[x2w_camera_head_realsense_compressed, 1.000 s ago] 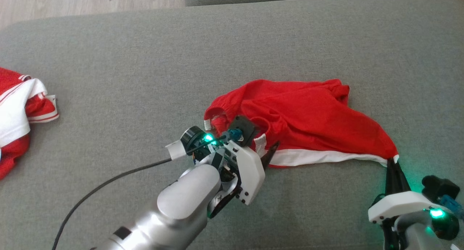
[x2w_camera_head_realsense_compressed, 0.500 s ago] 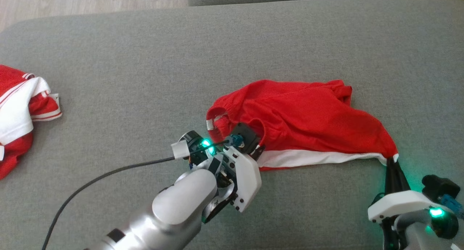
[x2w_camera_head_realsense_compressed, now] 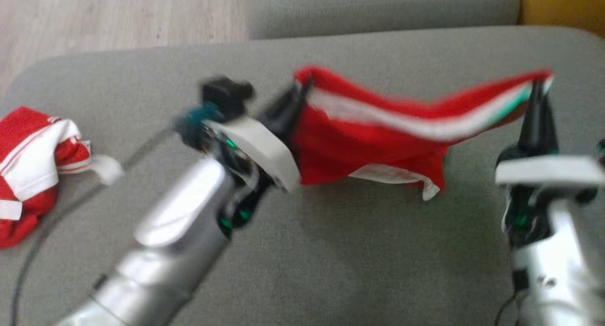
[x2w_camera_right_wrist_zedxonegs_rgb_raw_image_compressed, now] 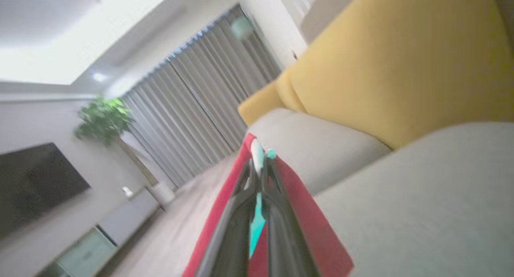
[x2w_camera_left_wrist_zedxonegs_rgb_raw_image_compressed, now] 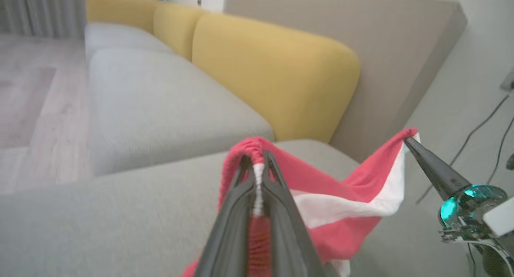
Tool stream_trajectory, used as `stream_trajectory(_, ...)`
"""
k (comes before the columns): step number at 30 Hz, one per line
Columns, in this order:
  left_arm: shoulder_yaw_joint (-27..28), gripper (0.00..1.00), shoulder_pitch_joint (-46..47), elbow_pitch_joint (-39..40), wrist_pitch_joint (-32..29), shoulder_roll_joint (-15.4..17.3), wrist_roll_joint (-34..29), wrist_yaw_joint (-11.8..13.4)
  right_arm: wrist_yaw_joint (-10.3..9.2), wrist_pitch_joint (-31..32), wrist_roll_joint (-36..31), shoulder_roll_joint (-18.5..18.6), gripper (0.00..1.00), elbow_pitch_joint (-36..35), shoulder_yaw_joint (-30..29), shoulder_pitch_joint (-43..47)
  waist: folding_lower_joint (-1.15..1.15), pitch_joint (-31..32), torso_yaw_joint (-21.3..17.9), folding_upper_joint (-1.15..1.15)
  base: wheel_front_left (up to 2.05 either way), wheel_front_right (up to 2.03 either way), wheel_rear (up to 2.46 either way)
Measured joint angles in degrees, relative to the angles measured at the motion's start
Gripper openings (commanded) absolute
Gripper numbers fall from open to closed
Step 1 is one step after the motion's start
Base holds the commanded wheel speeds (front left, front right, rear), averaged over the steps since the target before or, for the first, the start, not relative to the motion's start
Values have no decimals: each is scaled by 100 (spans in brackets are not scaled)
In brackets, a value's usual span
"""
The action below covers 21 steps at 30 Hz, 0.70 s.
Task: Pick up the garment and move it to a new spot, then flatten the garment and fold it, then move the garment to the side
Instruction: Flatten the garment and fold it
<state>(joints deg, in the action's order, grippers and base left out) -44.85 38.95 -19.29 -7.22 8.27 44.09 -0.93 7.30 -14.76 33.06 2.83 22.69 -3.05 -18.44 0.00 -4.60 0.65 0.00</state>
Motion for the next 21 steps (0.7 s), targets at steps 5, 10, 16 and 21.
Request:
stream_trajectory(5,636,0,425,435,70,388,325,-15,-1,580,902,181,0,-699,-41,-664,0,304,-7,0,0,0,0)
stream_trajectory(10,967,0,865,765,-130,711,335,45,0,1459,1240,269,0,-1229,-379,-1251,-1,435,17,0,0,0,0)
stream_trajectory(16,1136,0,1255,810,-591,788,605,138,0,2413,875,157,0,-1283,-849,-2189,0,116,-4,0,0,0,0)
stream_trajectory(21,1319,0,1807,323,-371,677,573,174,0,2391,416,105,0,-658,-824,-3060,1,-352,-84,0,0,0,0)
